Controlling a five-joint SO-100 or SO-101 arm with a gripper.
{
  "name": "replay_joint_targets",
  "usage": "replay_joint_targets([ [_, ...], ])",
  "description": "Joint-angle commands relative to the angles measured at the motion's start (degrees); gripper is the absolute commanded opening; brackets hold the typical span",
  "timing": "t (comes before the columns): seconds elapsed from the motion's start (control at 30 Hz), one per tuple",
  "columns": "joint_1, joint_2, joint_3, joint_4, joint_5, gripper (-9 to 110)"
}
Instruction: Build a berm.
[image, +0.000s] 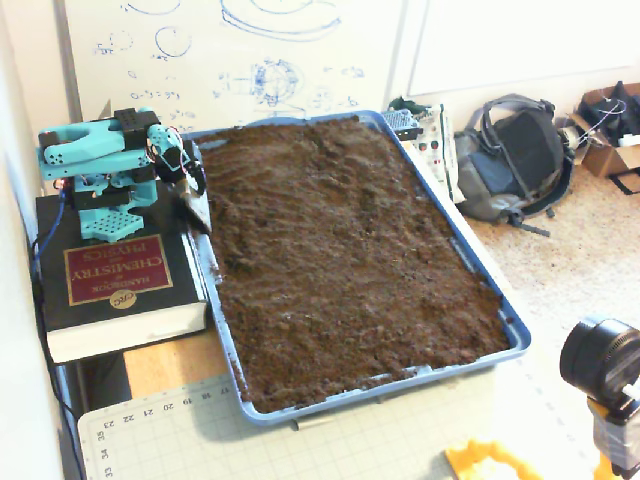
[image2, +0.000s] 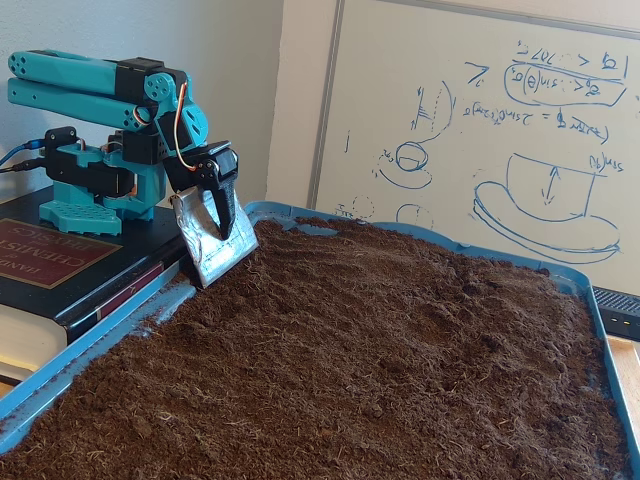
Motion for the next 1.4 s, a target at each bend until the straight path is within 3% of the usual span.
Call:
replay_joint_targets([
  [0.0, 0.5, -0.4, -1.6, 0.1, 0.4, 1],
  [1.37, 0.7, -1.2, -1.6, 0.1, 0.5, 1],
])
